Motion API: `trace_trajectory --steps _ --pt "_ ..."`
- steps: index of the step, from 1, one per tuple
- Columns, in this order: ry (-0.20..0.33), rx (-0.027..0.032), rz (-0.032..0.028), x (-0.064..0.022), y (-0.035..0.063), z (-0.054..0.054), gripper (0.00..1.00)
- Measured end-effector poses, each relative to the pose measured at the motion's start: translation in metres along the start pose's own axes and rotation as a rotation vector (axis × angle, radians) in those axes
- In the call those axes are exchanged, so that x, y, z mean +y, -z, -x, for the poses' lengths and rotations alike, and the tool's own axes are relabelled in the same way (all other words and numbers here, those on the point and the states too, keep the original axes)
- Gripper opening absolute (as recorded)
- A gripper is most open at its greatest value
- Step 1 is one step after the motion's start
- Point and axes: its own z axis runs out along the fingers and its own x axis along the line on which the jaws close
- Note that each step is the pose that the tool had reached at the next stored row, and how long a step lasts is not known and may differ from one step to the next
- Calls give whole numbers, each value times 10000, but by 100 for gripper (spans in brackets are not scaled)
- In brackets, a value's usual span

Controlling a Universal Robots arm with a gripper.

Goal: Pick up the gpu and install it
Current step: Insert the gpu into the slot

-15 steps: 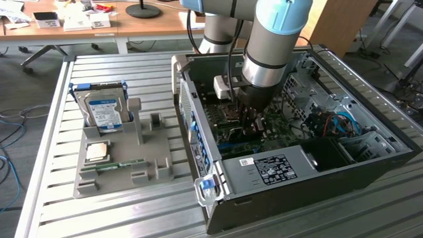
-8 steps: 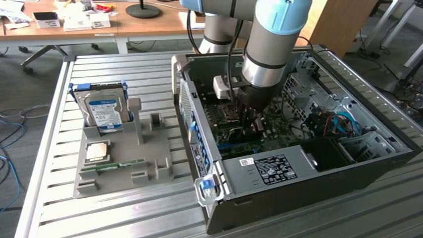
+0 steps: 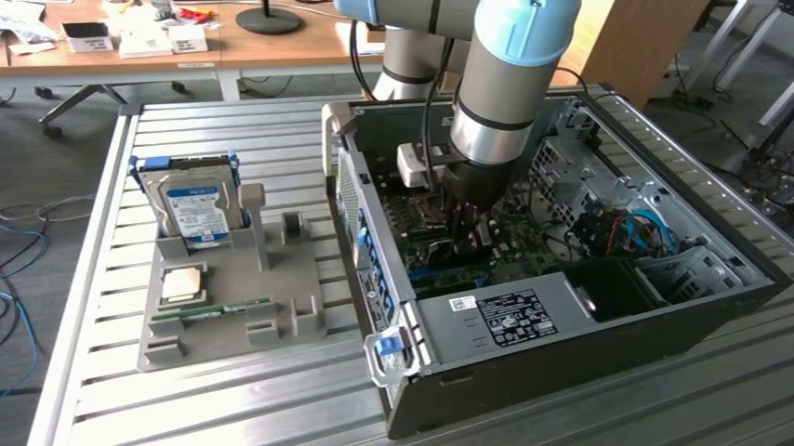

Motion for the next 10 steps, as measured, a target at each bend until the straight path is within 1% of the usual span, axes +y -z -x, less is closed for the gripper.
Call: trace_trajectory --steps 6,7,8,10 --pt "-4 -4 5 2 -1 1 27" --pt "-17 -21 13 9 -6 2 27" --pt "-17 -12 3 8 -4 1 27" --pt "-4 -7 3 2 -2 1 39"
